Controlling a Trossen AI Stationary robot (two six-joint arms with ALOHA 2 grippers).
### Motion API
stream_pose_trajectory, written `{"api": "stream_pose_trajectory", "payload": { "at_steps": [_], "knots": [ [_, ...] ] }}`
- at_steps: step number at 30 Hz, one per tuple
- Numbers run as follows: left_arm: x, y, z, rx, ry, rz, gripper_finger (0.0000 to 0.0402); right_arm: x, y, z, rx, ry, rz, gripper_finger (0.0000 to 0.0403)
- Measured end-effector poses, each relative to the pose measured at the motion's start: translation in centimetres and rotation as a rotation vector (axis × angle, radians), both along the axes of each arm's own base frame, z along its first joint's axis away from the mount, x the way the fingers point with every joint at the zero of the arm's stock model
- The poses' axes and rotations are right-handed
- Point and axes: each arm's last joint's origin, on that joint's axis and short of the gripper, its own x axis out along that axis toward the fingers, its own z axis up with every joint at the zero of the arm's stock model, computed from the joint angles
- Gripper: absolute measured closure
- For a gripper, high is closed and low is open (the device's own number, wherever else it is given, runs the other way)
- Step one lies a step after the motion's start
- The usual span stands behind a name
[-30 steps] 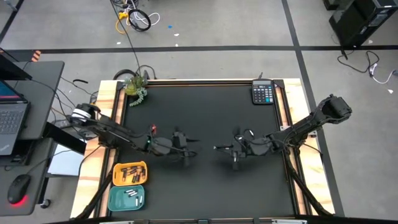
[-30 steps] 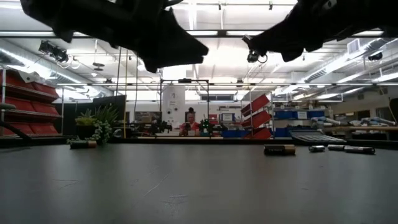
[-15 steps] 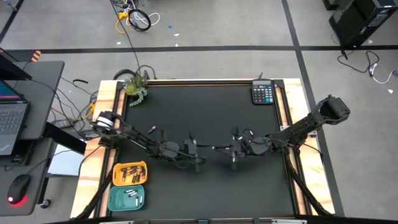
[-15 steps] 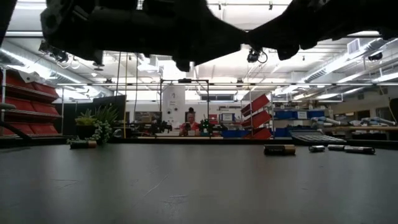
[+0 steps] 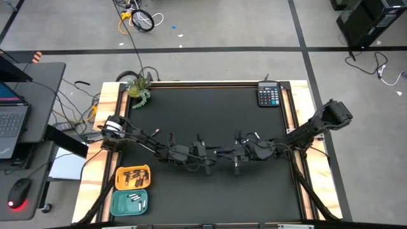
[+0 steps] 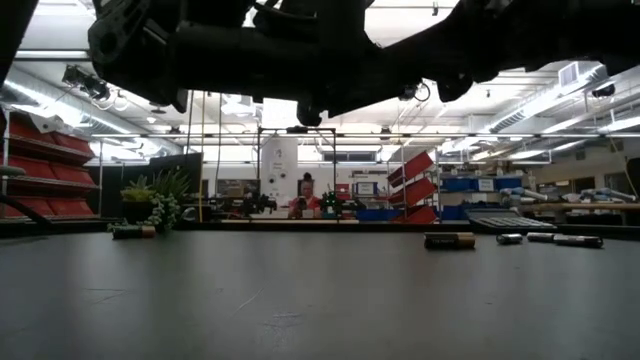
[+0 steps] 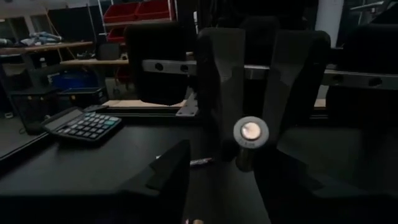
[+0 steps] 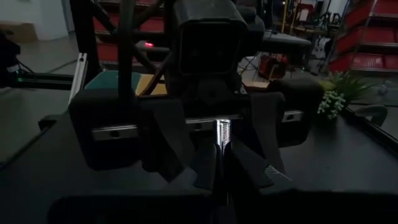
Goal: Sort batteries
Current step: Put the silver battery into the green bin
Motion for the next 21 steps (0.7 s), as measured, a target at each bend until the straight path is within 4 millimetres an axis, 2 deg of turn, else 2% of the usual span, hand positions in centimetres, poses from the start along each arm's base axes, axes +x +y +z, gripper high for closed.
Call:
{"api": "stream_pose_trajectory", "payload": {
  "at_steps": [5,11,16,21],
  "knots": [
    [-0.02,0.02,-0.15,0.001,0.015,0.02,0.0261,0.23,0.07,-0.43,0.006,-0.002,-0.005,0.0373],
    [-0.03,0.02,-0.27,-0.007,0.021,0.025,0.0366,0.24,0.04,-0.66,0.01,0.016,-0.016,0.0373],
    [-0.03,0.04,-0.42,-0.025,0.03,0.027,0.0367,0.22,0.04,-0.89,0.029,0.043,-0.016,0.0359],
    [0.04,0.48,-0.57,-0.045,0.038,0.057,0.0367,0.16,-0.07,-0.94,0.041,0.043,-0.048,0.031]
  ]
}}
